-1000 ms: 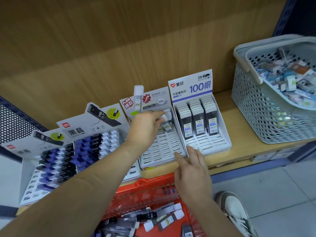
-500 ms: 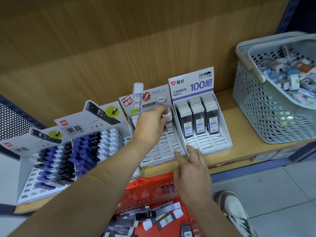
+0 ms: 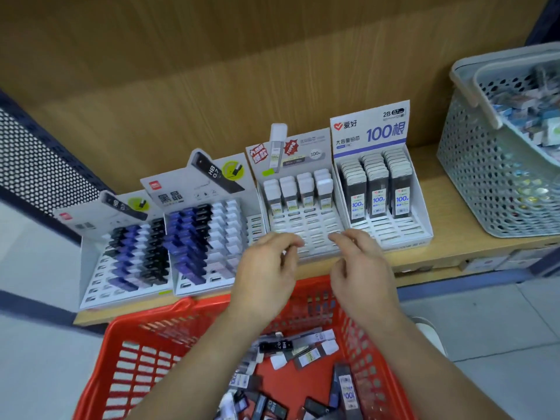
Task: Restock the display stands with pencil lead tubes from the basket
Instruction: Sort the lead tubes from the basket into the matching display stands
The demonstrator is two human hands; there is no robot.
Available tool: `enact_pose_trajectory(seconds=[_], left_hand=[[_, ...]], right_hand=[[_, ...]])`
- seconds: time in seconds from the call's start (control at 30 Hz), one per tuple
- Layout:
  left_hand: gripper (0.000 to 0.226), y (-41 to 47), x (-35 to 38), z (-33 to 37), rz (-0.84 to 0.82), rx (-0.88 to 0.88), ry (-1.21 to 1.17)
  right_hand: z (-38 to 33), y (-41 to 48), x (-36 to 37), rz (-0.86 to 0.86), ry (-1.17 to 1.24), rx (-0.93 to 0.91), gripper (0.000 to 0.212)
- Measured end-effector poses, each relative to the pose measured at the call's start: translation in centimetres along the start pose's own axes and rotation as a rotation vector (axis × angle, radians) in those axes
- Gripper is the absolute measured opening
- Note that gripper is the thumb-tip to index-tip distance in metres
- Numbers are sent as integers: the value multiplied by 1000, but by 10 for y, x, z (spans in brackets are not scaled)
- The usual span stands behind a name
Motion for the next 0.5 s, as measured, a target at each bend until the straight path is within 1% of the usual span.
enact_pose_trajectory(seconds=[0.07, 0.1, 0.13, 0.2, 0.27, 0.33, 0.4, 0.43, 0.5], left_hand=[[20, -44, 8, -28, -78, -77, -49], [20, -65, 12, -47, -108, -136, -49], [20, -85, 16, -70, -131, -200, -38], [18, -123, 25, -118, -190, -337, -12], [18, -158, 36, -160, -279, -451, 35], [23, -189, 48, -197, -381, -544, 105], [26, -215, 60, -222, -481, -640, 166], [29, -226, 67, -231, -534, -663, 198], [44, -240, 84, -244, -649, -638, 276]], right_hand=[[-19, -4, -1, -18, 6, -124, 34], [-30, -7, 2, -50, -7, -174, 31], [-40, -11, 11, -127, -24, -204, 28], [-54, -20, 44, -394, -95, -215, 27], [-55, -39, 87, -672, -217, -213, 28], [-48, -67, 128, -887, -344, -202, 27], [-34, -98, 163, -1061, -400, -144, 32], [-27, -113, 179, -1140, -418, -110, 39], [-14, -141, 208, -1271, -462, -65, 59]])
Point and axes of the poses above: each hand's wrist, its own y-axis towards the middle knuckle, its own x-axis out of the palm, z = x × y, the point moved 8 cm from there along y, towards the middle knuckle, and after that the axes turned 10 degrees about -z, right-handed, at the moved point
